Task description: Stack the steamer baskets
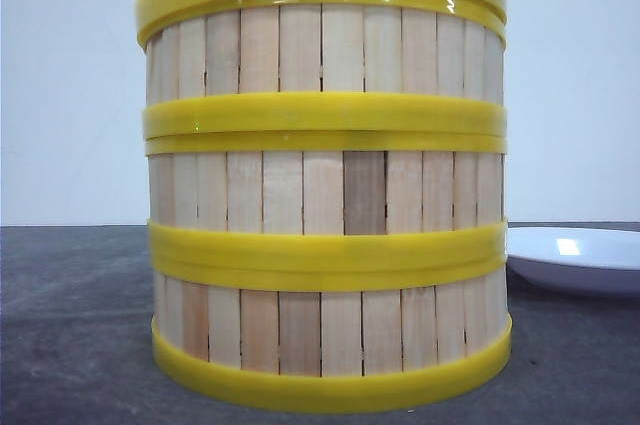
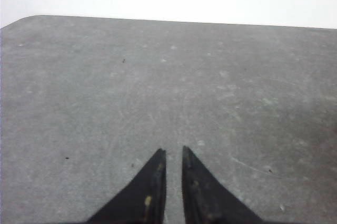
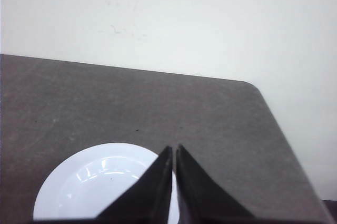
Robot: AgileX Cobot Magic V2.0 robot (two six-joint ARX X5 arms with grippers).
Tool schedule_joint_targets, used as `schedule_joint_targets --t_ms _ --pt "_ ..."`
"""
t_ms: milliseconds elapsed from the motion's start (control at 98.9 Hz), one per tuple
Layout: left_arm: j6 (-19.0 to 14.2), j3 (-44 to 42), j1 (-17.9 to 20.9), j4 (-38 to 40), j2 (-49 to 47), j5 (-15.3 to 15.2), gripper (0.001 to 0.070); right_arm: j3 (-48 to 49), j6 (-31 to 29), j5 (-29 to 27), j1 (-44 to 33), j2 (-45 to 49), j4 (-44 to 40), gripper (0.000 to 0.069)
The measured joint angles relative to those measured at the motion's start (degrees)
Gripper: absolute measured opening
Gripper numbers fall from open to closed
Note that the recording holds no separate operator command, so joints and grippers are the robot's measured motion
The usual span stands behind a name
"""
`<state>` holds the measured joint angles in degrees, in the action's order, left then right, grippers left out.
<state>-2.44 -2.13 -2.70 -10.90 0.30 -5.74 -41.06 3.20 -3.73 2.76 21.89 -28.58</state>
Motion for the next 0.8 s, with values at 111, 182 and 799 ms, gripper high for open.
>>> schedule_joint_targets --t_ms 111,182,799 --pt "0.0 0.0 0.0 0.0 0.0 0.0 0.0029 9.53 -0.15 2.25 -2.01 -5.46 5.14 0.0007" --pt "0.0 0.0 0.0 0.0 0.0 0.0 0.0029 15.26 -0.68 2.32 -2.47 -8.68 7.85 0.0007" --pt "0.0 0.0 0.0 0.0 0.0 -0.02 0.0029 39.58 -7.78 2.43 -2.47 -21.64 19.41 0.0006"
